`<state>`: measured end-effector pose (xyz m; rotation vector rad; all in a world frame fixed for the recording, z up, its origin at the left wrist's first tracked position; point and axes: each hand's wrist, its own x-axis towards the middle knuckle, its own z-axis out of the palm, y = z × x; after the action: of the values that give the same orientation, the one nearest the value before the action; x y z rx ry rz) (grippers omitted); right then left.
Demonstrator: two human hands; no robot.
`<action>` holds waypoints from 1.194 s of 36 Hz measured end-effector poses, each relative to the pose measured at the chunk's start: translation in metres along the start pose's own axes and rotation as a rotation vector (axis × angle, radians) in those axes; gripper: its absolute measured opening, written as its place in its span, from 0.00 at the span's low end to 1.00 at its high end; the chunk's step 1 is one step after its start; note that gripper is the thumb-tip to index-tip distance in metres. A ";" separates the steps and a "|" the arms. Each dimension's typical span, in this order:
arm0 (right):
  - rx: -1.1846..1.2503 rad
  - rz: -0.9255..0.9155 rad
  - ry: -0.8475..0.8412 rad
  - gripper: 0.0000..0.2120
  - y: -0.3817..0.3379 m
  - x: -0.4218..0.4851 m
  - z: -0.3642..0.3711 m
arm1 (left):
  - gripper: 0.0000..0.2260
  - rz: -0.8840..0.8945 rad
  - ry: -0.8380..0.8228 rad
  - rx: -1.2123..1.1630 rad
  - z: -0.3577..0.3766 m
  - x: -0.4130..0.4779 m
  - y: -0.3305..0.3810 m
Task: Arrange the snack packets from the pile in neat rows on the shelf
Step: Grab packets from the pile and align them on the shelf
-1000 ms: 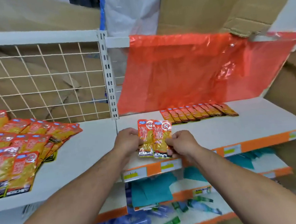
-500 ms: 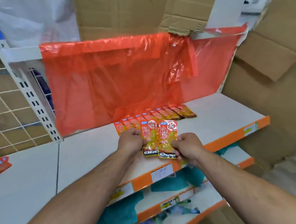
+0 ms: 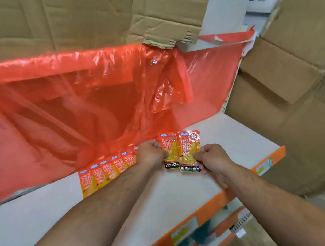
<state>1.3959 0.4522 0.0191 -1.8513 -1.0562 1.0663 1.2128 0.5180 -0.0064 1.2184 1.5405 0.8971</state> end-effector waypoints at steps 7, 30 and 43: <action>-0.014 -0.019 -0.059 0.09 0.006 0.064 -0.028 | 0.13 0.000 0.050 0.087 0.052 0.029 0.018; -0.108 -0.063 -0.416 0.12 0.018 0.182 -0.121 | 0.09 -0.101 0.476 0.609 0.157 0.048 0.051; -0.162 -0.070 -0.462 0.10 0.018 0.198 -0.118 | 0.09 -0.092 0.452 0.735 0.160 0.051 0.047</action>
<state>1.5707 0.6012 -0.0101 -1.7135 -1.4984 1.4438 1.3765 0.5772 -0.0204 1.4857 2.4024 0.5710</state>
